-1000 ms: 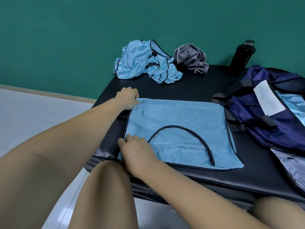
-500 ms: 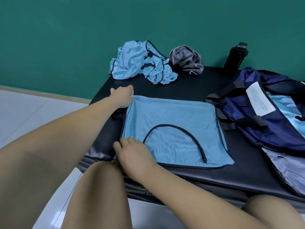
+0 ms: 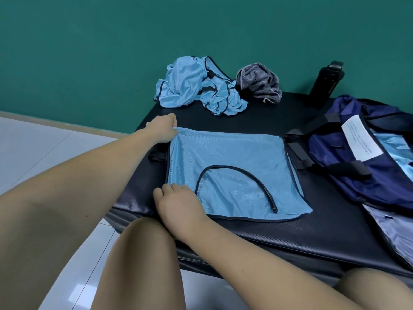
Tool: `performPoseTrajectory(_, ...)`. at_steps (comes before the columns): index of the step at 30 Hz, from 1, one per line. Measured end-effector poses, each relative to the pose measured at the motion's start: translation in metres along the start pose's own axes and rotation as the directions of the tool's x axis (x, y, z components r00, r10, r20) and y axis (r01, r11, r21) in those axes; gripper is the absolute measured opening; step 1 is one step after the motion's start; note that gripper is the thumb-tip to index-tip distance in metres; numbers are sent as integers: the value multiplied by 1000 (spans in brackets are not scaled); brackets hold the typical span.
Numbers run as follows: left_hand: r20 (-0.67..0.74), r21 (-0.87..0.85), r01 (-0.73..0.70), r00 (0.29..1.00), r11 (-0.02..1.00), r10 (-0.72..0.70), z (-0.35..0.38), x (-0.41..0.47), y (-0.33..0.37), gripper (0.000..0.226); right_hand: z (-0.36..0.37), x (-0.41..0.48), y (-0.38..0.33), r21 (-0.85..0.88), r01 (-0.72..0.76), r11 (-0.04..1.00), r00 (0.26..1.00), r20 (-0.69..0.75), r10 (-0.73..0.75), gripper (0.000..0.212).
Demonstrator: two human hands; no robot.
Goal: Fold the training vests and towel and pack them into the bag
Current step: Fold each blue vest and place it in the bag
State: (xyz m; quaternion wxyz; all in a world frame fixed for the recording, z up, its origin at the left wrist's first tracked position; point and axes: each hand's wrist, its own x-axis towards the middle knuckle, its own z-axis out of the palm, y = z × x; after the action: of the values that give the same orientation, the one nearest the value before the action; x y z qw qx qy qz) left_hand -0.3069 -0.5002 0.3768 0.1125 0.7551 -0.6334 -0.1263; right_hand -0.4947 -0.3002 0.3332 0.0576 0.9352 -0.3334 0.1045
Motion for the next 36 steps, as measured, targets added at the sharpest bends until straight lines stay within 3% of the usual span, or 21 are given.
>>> performPoseTrajectory(5,-14,3,25,1000,1000,-25,-6,-7,-19,10,-3,-6,5,17,-82,997,988,132,79,37)
performPoseTrajectory(10,-24,-18,44,999,999,-45,-7,-16,-24,10,-17,-9,-3,-130,-38,991,979,192,63,39)
performPoseTrajectory(13,-46,-34,53,997,998,-55,-12,-17,-21,7,-24,-8,-4,-165,-61,984,984,157,87,38)
performPoseTrajectory(16,-71,-85,72,994,994,-79,-22,-17,-19,5,-25,-4,-5,-83,-86,993,986,133,97,46)
performPoseTrajectory(18,-70,-173,114,989,978,-127,-29,-17,-17,4,-37,-1,-9,96,-139,986,987,90,131,46)
performPoseTrajectory(21,-62,-301,147,983,942,-173,-44,-16,-9,6,-59,8,-11,380,-194,905,980,27,198,38)
performPoseTrajectory(24,-41,-402,170,978,900,-203,-61,-15,3,12,-78,11,-10,549,-258,795,954,16,299,43)
performPoseTrajectory(30,41,-526,186,980,830,-193,-81,-10,45,12,-107,-10,20,724,-365,585,896,104,431,48)
performPoseTrajectory(33,96,-556,214,976,803,-194,-83,-7,77,29,-118,-29,40,777,-425,465,853,173,492,46)
performPoseTrajectory(36,155,-644,239,971,727,-182,-79,-6,112,16,-124,-53,61,788,-469,399,817,217,534,45)
